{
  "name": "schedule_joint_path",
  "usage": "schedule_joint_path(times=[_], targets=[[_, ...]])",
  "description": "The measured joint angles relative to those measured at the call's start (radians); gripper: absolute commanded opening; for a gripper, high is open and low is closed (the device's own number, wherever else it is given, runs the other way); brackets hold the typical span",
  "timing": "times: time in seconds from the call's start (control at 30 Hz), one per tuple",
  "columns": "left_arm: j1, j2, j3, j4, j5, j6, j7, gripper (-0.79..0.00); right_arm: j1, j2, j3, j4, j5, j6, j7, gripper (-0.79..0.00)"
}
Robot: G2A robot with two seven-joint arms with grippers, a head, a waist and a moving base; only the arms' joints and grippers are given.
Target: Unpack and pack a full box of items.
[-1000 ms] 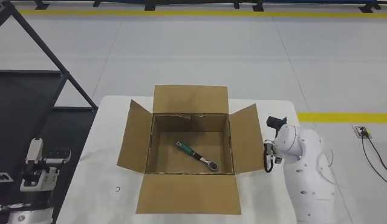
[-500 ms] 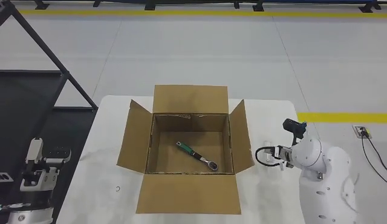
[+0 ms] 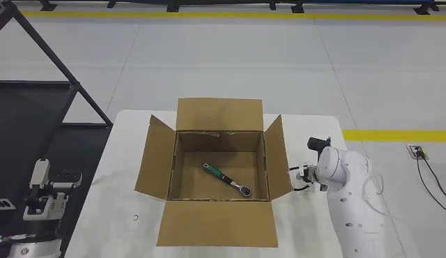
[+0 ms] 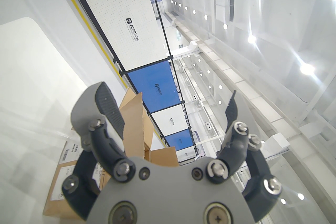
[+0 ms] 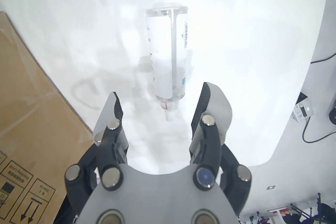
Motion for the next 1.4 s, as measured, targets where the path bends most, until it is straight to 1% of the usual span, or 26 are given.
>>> schedule_joint_path(times=[0.07, 0.1, 0.13, 0.17, 0.4, 0.57, 0.67, 0.7, 0.73, 0.77, 0.8, 0.9, 1.0, 1.07, 1.1, 1.23, 1.33, 1.4], targets=[[0.000, 0.000, 0.000, 0.000, 0.000, 0.000, 0.000, 0.000, 0.019, 0.002, -0.002, 0.037, -0.007, -0.003, 0.000, -0.268], [0.000, 0.000, 0.000, 0.000, 0.000, 0.000, 0.000, 0.000, 0.025, 0.003, -0.003, 0.049, -0.005, -0.008, 0.000, -0.296], [0.000, 0.000, 0.000, 0.000, 0.000, 0.000, 0.000, 0.000, 0.031, 0.004, -0.003, 0.060, -0.001, -0.019, 0.000, -0.342], [0.000, 0.000, 0.000, 0.000, 0.000, 0.000, 0.000, 0.000, 0.034, 0.005, -0.003, 0.067, 0.001, -0.025, 0.000, -0.351], [0.000, 0.000, 0.000, 0.000, 0.000, 0.000, 0.000, 0.000, 0.062, 0.010, -0.012, 0.139, -0.004, -0.040, 0.000, -0.397], [0.000, 0.000, 0.000, 0.000, 0.000, 0.000, 0.000, 0.000, 0.081, 0.012, -0.018, 0.187, 0.011, -0.049, 0.000, -0.416], [0.000, 0.000, 0.000, 0.000, 0.000, 0.000, 0.000, 0.000, 0.093, 0.013, -0.023, 0.212, 0.022, -0.053, 0.000, -0.443], [0.000, 0.000, 0.000, 0.000, 0.000, 0.000, 0.000, 0.000, 0.096, 0.013, -0.024, 0.219, 0.025, -0.055, 0.000, -0.480], [0.000, 0.000, 0.000, 0.000, 0.000, 0.000, 0.000, 0.000, 0.099, 0.014, -0.025, 0.228, 0.030, -0.056, 0.000, -0.536], [0.000, 0.000, 0.000, 0.000, 0.000, 0.000, 0.000, 0.000, 0.102, 0.014, -0.025, 0.234, 0.033, -0.057, 0.000, -0.696], [0.000, 0.000, 0.000, 0.000, 0.000, 0.000, 0.000, 0.000, 0.104, 0.015, -0.025, 0.239, 0.035, -0.057, 0.000, -0.785], [0.000, 0.000, 0.000, 0.000, 0.000, 0.000, 0.000, 0.000, 0.105, 0.017, -0.014, 0.235, 0.051, -0.049, -0.014, -0.785], [0.000, 0.000, 0.000, 0.000, 0.000, 0.000, 0.000, 0.000, 0.081, 0.024, 0.016, 0.154, 0.075, -0.040, -0.029, -0.785], [0.000, 0.000, 0.000, 0.000, 0.000, 0.000, 0.000, 0.000, 0.045, 0.029, 0.040, 0.036, 0.083, -0.031, -0.020, -0.785], [0.000, 0.000, 0.000, 0.000, 0.000, 0.000, 0.000, 0.000, 0.025, 0.031, 0.049, -0.031, 0.085, -0.022, -0.012, -0.785], [0.000, 0.000, 0.000, 0.000, 0.000, 0.000, 0.000, 0.000, -0.085, 0.032, 0.051, -0.392, 0.090, 0.018, 0.001, -0.785], [0.000, 0.000, 0.000, 0.000, 0.000, 0.000, 0.000, 0.000, -0.129, 0.029, 0.008, -0.612, 0.064, 0.020, 0.000, -0.785], [0.000, 0.000, 0.000, 0.000, 0.000, 0.000, 0.000, 0.000, -0.130, 0.027, -0.036, -0.712, 0.046, 0.019, 0.000, -0.785]])
